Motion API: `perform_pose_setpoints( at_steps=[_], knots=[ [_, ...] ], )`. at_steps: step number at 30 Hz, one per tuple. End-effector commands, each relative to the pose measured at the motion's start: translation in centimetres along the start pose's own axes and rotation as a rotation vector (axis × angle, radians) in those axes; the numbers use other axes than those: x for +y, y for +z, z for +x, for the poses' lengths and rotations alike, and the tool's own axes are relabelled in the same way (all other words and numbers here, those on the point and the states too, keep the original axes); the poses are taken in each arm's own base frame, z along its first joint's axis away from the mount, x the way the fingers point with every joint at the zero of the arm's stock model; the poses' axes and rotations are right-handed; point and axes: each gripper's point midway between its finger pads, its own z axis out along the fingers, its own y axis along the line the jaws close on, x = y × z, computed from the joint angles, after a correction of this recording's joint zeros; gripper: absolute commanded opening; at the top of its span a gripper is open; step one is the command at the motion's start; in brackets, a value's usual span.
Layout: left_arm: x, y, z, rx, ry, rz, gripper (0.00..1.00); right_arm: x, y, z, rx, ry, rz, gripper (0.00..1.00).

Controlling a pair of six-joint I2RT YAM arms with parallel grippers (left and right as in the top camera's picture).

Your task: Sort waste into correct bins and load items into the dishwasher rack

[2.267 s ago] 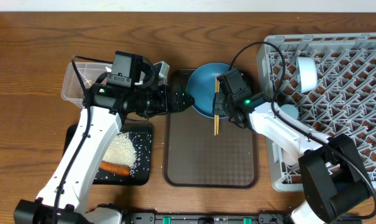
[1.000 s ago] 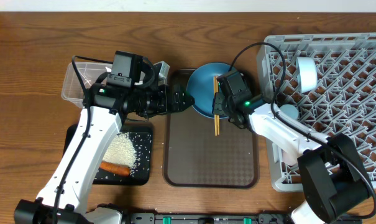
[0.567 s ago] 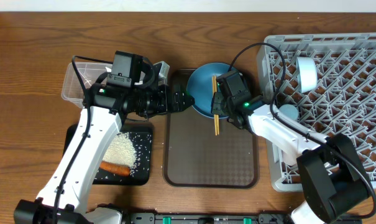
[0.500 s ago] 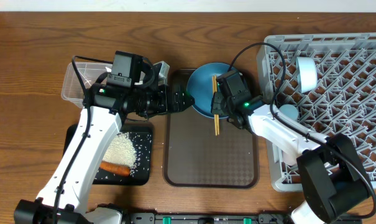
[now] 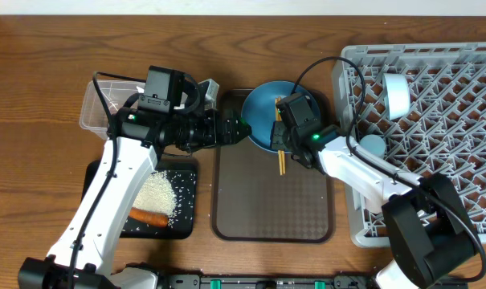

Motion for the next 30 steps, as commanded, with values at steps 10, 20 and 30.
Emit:
perform_pose_setpoints(
  at_steps=[10, 20, 30],
  knots=[
    [-0.1, -0.4, -0.2, -0.016, 0.017, -0.005, 0.98, -1.0, 0.6, 0.0, -0.033, 0.004, 0.051, 0.20],
    [-0.1, -0.4, -0.2, -0.016, 0.016, -0.005, 0.98, -1.5, 0.2, -2.1, -0.075, 0.020, 0.025, 0.24],
    [-0.1, -0.4, -0.2, -0.016, 0.016, -0.005, 0.98, -1.8, 0.4, -1.3, -0.043, 0.016, 0.036, 0.24]
  ],
)
